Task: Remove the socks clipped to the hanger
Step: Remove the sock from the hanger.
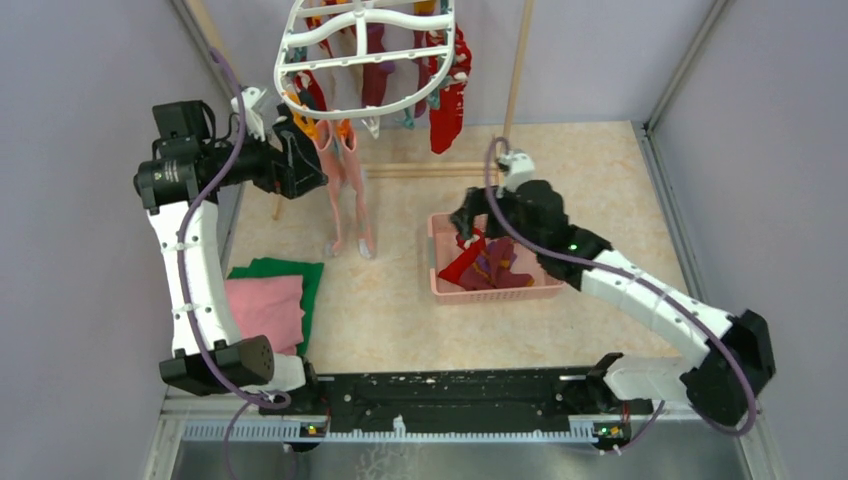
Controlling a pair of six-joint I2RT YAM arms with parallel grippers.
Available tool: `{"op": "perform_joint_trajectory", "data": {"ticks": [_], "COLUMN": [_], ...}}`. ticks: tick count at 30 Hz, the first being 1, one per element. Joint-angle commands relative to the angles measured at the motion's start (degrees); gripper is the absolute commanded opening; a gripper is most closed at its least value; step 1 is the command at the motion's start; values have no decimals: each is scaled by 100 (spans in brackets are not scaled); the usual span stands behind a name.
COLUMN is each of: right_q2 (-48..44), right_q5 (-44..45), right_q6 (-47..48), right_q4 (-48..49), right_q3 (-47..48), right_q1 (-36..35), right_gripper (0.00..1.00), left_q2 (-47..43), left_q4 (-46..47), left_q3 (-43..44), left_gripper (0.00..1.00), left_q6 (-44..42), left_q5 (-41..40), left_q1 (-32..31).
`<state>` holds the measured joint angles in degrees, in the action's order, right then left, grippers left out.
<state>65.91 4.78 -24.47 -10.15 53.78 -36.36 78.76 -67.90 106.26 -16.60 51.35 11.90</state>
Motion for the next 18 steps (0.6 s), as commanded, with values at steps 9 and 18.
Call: {"op": "perform_joint_trajectory", "data": {"ticks": [9,18], "right_q2": [3591,4895], "right_q5": [-314,-535], "right_q6": [1594,1424], "right_q4": [3197,3730], "right_q3": [2754,3534], "right_q1": [-1567,-1745], "right_gripper": [99,93], "left_q2": [67,118], "left_q4": [-190,-327], "left_q3": [5,103], "left_gripper": [99,99], "left_q6": [-119,-205], "left_q5": [582,632], "left_q1": [880,953]}}
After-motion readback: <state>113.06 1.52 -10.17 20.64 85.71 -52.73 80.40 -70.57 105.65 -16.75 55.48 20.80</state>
